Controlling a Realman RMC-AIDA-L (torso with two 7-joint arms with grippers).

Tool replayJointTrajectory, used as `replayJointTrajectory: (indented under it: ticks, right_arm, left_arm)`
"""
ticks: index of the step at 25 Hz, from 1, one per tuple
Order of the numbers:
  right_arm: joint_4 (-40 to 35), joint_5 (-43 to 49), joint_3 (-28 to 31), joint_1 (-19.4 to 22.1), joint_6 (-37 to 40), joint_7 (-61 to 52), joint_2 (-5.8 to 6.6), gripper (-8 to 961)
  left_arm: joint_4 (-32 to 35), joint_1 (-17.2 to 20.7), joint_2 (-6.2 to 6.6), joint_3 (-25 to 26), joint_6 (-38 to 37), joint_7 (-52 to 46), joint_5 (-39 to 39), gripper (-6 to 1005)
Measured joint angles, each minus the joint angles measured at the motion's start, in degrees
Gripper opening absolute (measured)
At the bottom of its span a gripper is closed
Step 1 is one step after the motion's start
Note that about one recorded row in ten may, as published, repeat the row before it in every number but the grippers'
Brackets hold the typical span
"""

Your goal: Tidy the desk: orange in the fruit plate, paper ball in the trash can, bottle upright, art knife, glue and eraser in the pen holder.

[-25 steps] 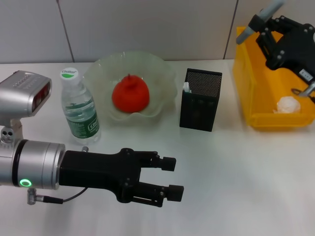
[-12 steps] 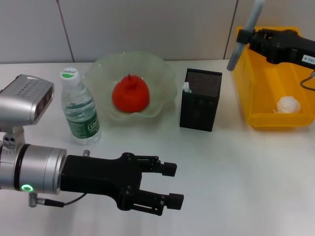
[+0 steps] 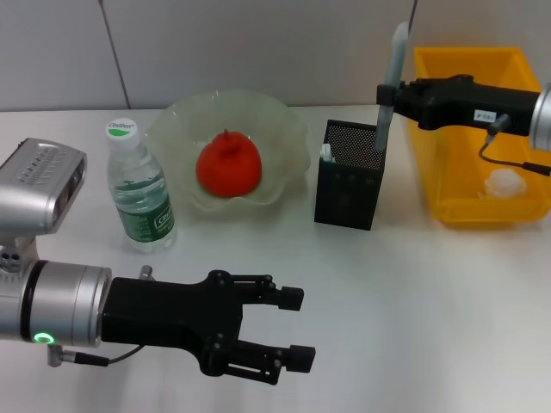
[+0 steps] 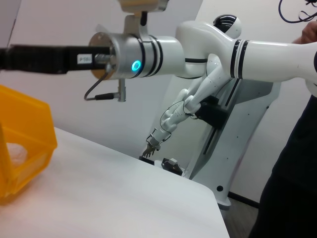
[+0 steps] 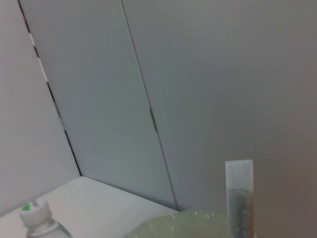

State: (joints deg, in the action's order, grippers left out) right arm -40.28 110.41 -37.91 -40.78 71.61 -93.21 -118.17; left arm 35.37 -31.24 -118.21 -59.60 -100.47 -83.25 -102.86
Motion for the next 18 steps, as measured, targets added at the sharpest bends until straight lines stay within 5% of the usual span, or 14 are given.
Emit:
replayJointTrajectory:
  ticks: [18]
  right_arm:
    - [5.56,-0.26,-6.13,-2.64,-10.8,0.65,-0.84,222]
  left_arm:
    - [-0.48,0.22,-0.01,0.01,1.19,3.18,-2.76,829]
